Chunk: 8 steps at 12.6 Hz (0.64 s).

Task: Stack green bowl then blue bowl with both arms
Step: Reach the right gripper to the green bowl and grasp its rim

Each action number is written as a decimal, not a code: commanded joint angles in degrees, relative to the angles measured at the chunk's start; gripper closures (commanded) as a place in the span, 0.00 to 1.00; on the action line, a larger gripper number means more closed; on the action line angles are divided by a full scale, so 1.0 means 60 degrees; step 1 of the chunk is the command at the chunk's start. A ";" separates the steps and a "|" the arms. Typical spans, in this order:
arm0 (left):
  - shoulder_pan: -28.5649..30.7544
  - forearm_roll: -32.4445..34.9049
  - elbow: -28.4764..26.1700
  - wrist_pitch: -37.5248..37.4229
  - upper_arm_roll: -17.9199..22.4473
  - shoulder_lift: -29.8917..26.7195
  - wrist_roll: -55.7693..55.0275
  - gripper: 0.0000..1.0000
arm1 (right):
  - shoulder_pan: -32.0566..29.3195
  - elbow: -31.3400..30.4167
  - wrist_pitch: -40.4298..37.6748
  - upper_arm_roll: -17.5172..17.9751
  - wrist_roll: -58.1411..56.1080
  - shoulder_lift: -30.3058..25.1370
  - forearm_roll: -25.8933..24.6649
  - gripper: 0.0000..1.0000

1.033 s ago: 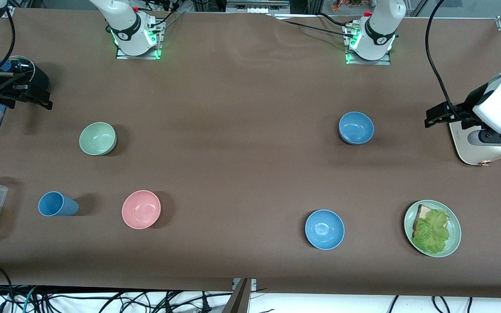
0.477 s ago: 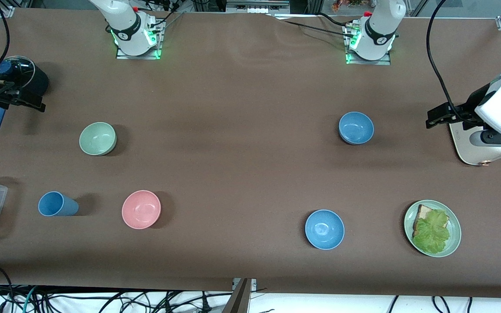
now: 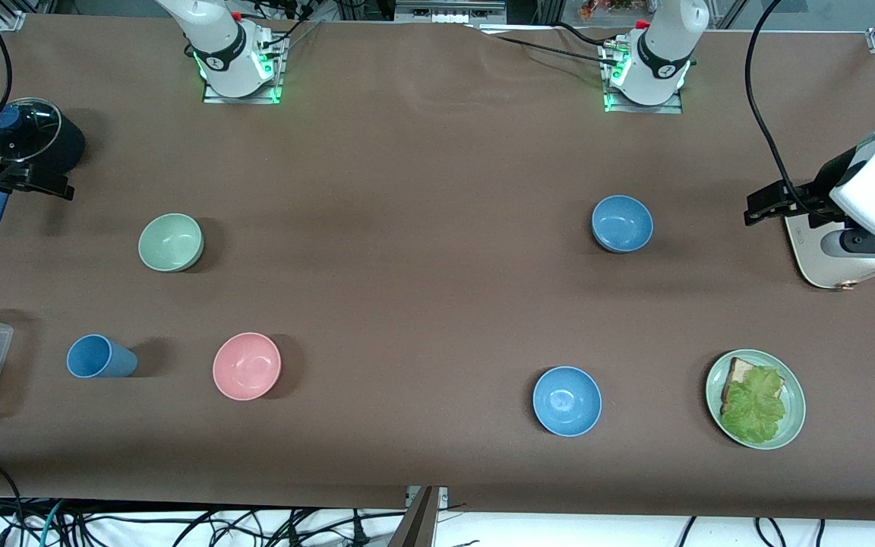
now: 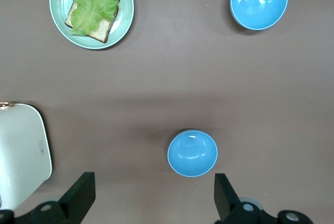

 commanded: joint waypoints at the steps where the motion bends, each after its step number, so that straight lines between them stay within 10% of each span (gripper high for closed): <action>1: -0.0013 0.0090 0.0398 -0.0181 0.0004 0.0193 0.0235 0.00 | 0.0001 -0.0445 0.0073 -0.0292 -0.0606 0.0308 -0.0128 0.01; 8: -0.0013 0.0090 0.0398 -0.0181 0.0004 0.0208 0.0250 0.00 | -0.0437 -0.3948 0.5152 -0.0762 -0.2963 0.2061 -0.0099 0.02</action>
